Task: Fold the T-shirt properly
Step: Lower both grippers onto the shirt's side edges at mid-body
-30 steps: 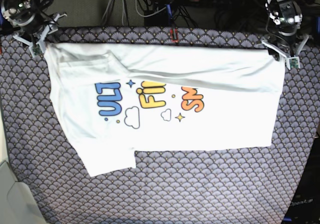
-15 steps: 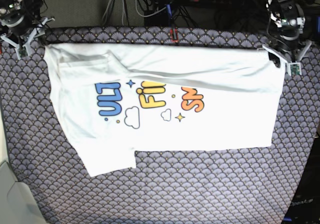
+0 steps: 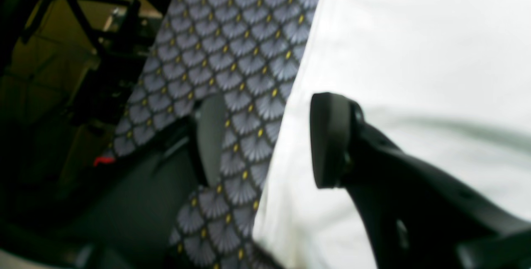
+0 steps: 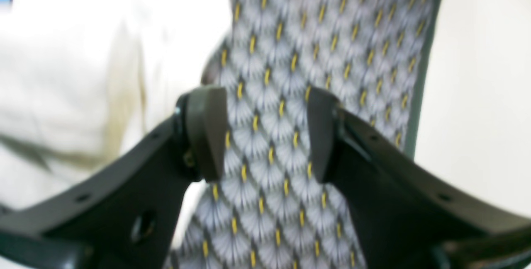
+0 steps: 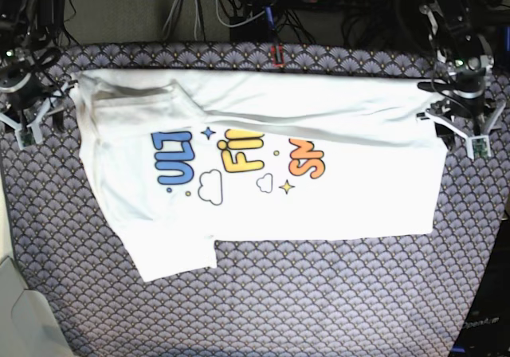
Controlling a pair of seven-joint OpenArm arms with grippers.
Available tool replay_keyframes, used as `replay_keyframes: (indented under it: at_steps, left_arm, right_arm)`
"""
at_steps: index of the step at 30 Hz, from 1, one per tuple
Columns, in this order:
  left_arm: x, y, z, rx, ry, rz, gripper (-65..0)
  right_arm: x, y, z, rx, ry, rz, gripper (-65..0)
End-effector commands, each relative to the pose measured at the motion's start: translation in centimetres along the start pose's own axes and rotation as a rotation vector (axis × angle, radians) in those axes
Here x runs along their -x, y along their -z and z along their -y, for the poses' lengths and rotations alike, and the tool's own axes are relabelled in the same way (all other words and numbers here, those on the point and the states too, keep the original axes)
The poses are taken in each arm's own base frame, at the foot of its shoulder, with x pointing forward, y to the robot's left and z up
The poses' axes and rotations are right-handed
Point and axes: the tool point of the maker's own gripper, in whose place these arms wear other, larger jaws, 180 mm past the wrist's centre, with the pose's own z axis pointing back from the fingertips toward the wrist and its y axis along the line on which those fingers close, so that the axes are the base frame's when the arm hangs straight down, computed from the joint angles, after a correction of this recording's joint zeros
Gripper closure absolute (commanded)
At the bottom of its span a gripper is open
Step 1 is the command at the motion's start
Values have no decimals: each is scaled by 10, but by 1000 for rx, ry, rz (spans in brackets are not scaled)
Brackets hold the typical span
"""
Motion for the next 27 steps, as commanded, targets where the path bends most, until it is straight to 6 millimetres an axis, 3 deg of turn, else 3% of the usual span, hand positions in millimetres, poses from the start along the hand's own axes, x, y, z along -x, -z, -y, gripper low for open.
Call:
replay_keyframes:
  at_steps: [1,7,13,18,23,27]
  left_arm:
    - [-14,2,-3,-11,-4,28,-324]
    - [-32,20,1,-9,-57,-17,-324]
    - [-46,49,9,10,-112,-18,-324]
    - [-64,75,12,25,-153,-18,-324]
    - [-73,101,34,85,-128,-47,-324]
    - [-94,115,50,122,-107,19,-323]
  right_arm:
    - [-17,2,3,1,-13,44,-325]
    - [-65,29,-6,-38,-71,51,-326]
    - [-106,72,-19,-106,-83,53,-326]
    - [-121,111,-18,-152,-54,12,-326]
    - [-139,146,-19,-202,-17,3,-326]
    - [-145,165,-18,-226,32,23,-326]
